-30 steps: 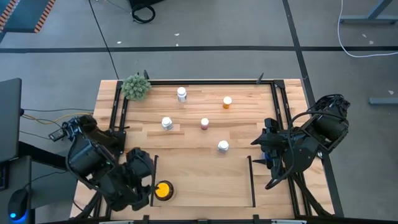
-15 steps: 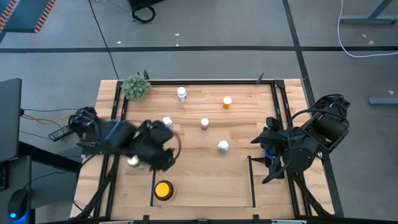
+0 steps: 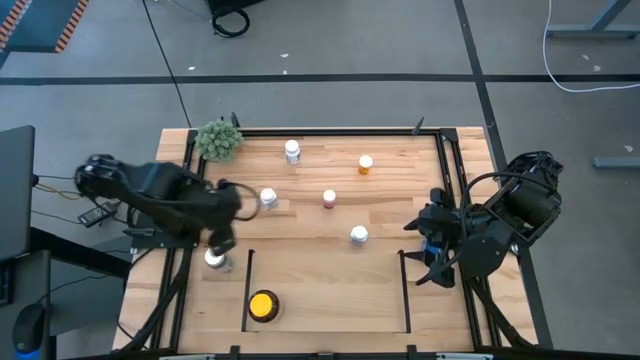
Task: Pick and place medicine bottles onto shelf by color
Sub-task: Put the green pill bottle on the shelf
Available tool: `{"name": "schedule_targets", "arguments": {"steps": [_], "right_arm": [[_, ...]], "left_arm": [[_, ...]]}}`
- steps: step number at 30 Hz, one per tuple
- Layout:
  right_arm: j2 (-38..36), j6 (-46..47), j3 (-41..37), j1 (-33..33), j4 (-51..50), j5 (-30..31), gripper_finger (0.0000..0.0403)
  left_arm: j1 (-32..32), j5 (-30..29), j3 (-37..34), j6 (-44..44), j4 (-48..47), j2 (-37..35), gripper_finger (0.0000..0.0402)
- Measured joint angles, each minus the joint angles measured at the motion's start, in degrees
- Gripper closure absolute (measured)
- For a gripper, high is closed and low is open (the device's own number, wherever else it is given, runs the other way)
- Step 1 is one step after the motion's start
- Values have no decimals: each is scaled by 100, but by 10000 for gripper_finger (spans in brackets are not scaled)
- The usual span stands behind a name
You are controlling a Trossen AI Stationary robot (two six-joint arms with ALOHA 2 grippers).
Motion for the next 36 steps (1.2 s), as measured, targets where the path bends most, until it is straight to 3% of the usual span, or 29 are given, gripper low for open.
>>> {"name": "schedule_targets", "arguments": {"steps": [10, 19, 27, 36], "right_arm": [[0, 7, 0, -239, 0, 486, 125], [0, 235, 0, -568, 2, 426, 125], [0, 429, 0, -693, 0, 391, 125], [0, 499, 0, -691, 0, 359, 125]], "left_arm": [[-1066, 132, -1317, 547, 8, -419, 142], [-1145, 940, -2602, 476, 752, -419, 79], [-1215, 892, -3054, 561, 1460, -419, 37], [-1244, 815, -3515, 697, 2074, -423, 33]]}}
